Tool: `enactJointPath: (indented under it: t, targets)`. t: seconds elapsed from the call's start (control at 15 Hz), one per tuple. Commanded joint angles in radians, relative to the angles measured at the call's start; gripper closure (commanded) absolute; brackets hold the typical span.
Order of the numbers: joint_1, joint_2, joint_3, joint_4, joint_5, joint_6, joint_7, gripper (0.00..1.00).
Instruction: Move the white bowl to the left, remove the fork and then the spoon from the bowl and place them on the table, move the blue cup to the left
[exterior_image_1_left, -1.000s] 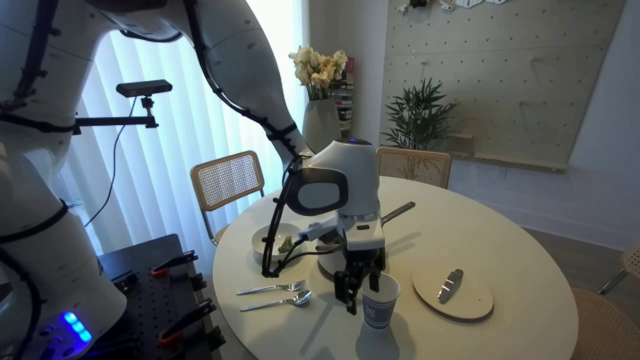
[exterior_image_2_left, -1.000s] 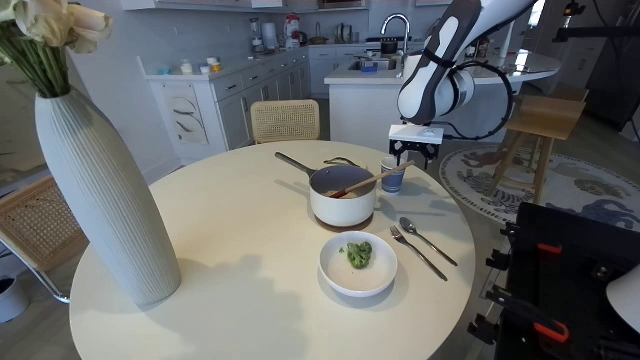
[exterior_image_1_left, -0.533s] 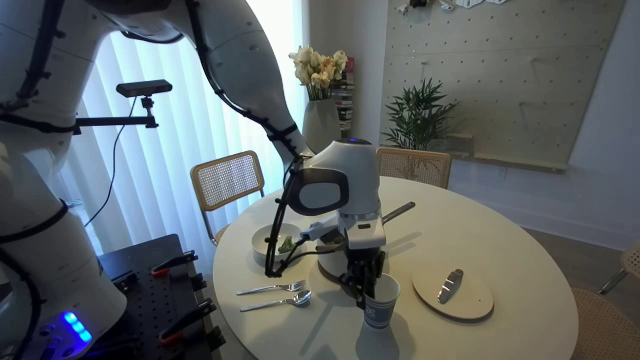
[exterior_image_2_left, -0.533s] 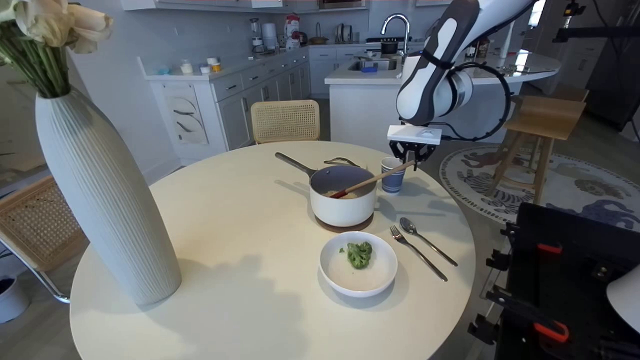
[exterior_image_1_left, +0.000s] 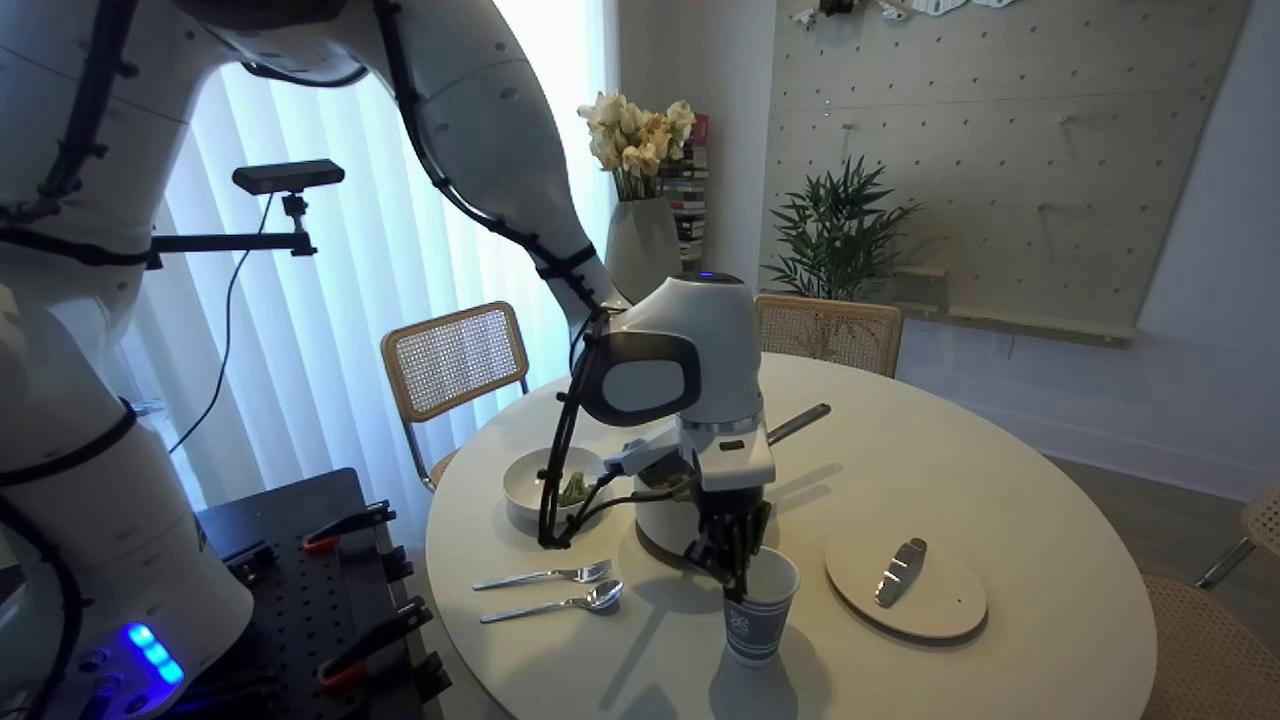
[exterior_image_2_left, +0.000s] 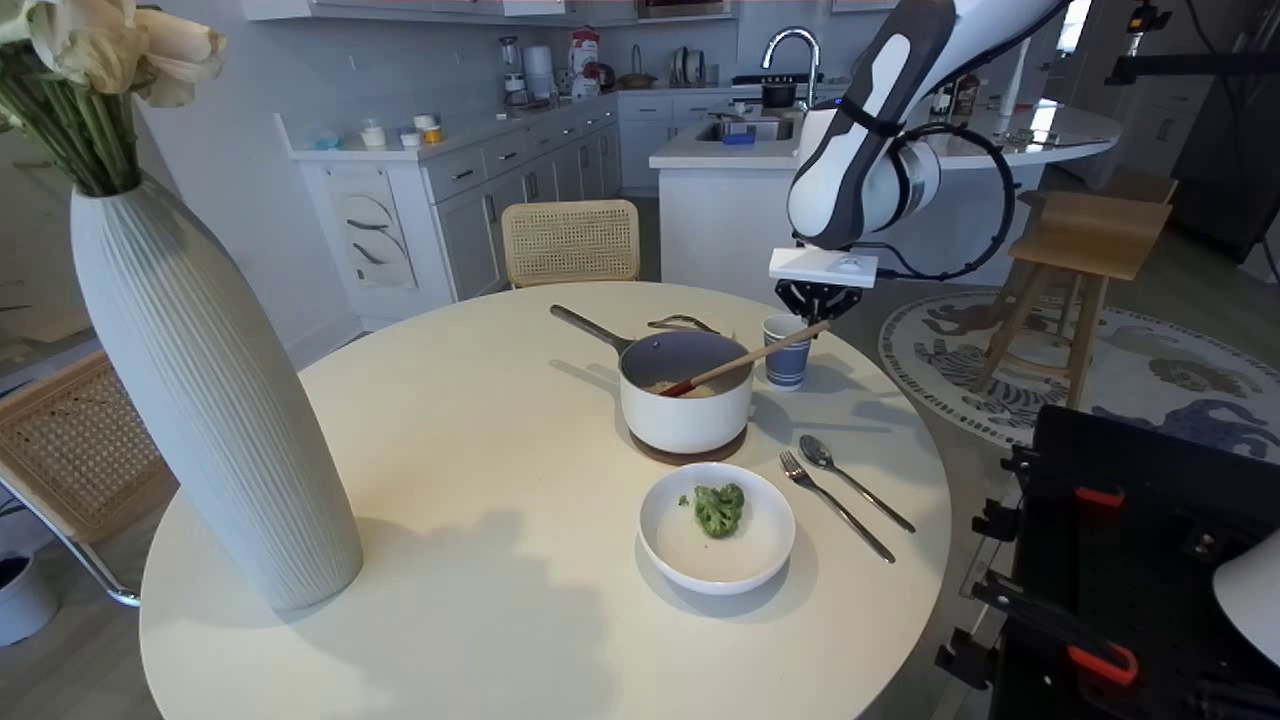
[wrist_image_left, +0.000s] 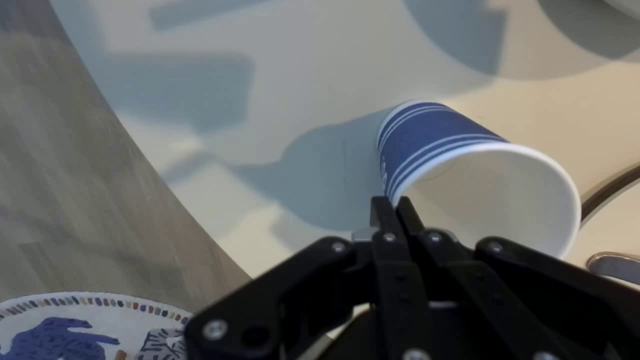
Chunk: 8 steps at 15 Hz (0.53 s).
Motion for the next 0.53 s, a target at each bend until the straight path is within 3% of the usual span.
enactJointPath:
  t: [0.0, 0.47]
  targets:
    - [0.033, -0.021, -0.022, -0.005, 0.014, -0.008, 0.003, 0.99]
    - [0.191, -0.165, -0.163, -0.099, -0.081, 0.028, 0.065, 0.99]
